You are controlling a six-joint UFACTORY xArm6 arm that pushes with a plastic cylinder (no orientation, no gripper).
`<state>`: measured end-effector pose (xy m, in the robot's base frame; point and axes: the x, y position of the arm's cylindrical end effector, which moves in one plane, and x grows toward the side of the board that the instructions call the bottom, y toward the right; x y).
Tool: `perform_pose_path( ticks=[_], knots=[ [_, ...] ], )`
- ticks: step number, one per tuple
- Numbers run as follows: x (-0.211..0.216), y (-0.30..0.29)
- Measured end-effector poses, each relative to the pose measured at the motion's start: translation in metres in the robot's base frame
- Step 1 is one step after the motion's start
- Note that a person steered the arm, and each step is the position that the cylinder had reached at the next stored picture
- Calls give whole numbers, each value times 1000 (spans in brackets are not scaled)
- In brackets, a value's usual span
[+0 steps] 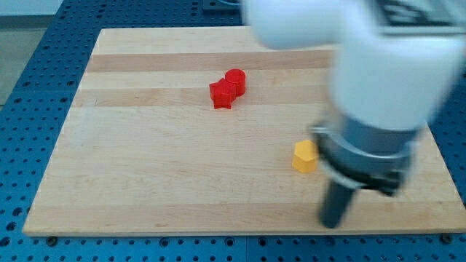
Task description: Push yellow heart into the yellow hexagon
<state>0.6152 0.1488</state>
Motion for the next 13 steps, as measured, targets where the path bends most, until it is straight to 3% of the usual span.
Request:
perform_pose_path(
  ticks=[1, 2, 4, 6, 11, 13],
  knots=[
    [-13, 102],
    [-48, 129],
    [-60, 71],
    [-78, 88],
    [-94, -45],
    [-98, -66]
  ],
)
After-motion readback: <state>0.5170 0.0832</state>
